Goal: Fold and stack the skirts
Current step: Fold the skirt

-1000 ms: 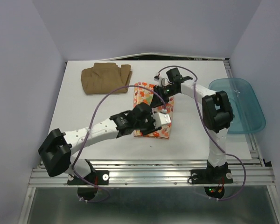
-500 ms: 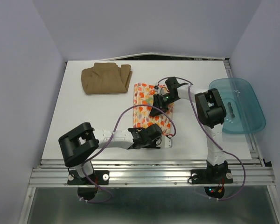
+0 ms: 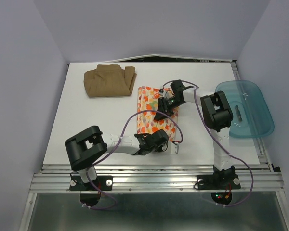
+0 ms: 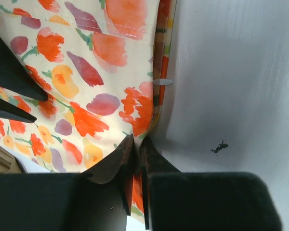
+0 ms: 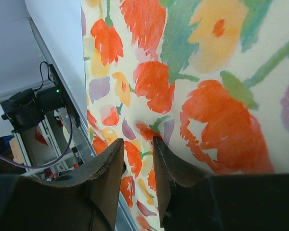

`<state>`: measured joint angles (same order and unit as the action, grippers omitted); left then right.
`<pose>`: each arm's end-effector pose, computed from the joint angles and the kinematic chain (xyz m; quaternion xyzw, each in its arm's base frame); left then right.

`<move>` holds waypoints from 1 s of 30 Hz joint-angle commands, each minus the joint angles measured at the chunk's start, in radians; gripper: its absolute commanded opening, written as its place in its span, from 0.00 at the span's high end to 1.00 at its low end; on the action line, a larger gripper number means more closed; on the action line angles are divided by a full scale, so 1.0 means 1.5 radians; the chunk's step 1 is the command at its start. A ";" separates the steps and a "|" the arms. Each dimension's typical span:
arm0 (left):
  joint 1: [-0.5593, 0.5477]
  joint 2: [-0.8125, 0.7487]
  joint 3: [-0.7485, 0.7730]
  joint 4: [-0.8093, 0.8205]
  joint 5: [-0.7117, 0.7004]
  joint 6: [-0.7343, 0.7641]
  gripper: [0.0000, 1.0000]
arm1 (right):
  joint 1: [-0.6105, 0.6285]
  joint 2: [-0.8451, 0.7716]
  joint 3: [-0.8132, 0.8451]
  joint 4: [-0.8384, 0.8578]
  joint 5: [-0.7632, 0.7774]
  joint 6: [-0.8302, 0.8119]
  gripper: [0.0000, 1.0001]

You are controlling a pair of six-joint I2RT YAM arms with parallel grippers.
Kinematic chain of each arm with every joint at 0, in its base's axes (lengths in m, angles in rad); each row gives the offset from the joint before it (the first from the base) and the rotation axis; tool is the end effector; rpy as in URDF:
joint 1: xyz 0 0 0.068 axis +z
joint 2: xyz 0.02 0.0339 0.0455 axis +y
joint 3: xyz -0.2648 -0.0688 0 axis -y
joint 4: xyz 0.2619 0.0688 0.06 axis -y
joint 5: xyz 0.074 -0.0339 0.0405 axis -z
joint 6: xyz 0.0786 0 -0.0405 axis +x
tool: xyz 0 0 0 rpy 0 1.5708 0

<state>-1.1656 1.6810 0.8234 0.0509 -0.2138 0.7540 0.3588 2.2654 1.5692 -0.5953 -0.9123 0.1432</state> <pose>0.1613 -0.3336 0.1090 0.7329 0.5619 0.0212 0.3831 0.4113 0.2206 0.0777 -0.1566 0.8773 0.4536 0.0127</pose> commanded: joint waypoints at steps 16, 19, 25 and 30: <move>-0.001 -0.058 0.060 -0.218 0.189 -0.035 1.00 | 0.007 -0.052 0.086 -0.055 0.096 -0.048 0.50; -0.001 -0.072 0.053 -0.237 0.212 -0.034 1.00 | -0.019 -0.040 0.189 -0.123 0.097 -0.087 0.50; -0.002 -0.100 0.055 -0.261 0.231 -0.042 1.00 | -0.061 -0.007 0.297 -0.202 0.171 -0.180 0.51; -0.002 -0.105 0.067 -0.275 0.247 -0.047 1.00 | -0.061 0.034 0.302 -0.209 0.158 -0.221 0.50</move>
<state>-1.1637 1.5677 0.9054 -0.3195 0.1085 0.6975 0.2455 2.2459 2.0068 -0.8391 -0.6918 -0.0952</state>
